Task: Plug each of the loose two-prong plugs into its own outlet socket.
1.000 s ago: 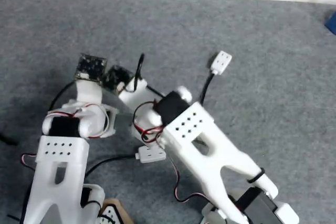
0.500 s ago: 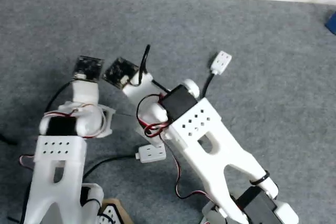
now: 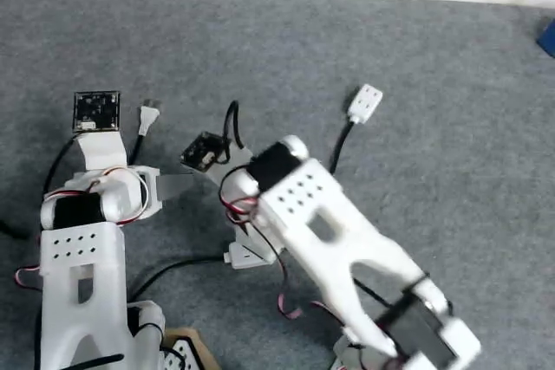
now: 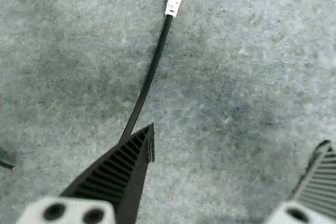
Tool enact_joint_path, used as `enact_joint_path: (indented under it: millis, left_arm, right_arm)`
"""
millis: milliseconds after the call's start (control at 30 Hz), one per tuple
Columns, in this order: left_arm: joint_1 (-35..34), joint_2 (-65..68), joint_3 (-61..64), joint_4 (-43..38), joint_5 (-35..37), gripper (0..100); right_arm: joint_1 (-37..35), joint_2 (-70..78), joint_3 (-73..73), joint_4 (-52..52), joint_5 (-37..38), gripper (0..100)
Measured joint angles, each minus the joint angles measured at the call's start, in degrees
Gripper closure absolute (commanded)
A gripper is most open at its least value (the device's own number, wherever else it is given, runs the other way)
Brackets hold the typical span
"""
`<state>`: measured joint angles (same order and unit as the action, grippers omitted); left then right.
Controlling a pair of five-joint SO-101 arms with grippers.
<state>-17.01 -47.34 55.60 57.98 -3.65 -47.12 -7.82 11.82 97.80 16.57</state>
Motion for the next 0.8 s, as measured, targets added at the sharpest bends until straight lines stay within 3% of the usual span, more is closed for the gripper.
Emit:
enact_joint_path:
  millis: [233, 400, 667, 800]
  left_arm:
    - [0.00, 0.00, 0.00, 0.00, 0.00, 56]
    - [0.00, 0.00, 0.00, 0.00, 0.00, 56]
    - [0.00, 0.00, 0.00, 0.00, 0.00, 56]
    - [0.62, 0.00, 0.00, 0.00, 0.00, 56]
  right_arm:
    - [0.00, 4.13, -6.42, 0.44, -0.88, 99.2]
    - [1.23, 4.13, -2.29, -0.79, 1.67, 99.2]
    - [11.52, 4.13, 18.46, -24.88, 11.69, 98.9]
    - [15.82, 4.13, 24.97, -31.03, 18.99, 94.6]
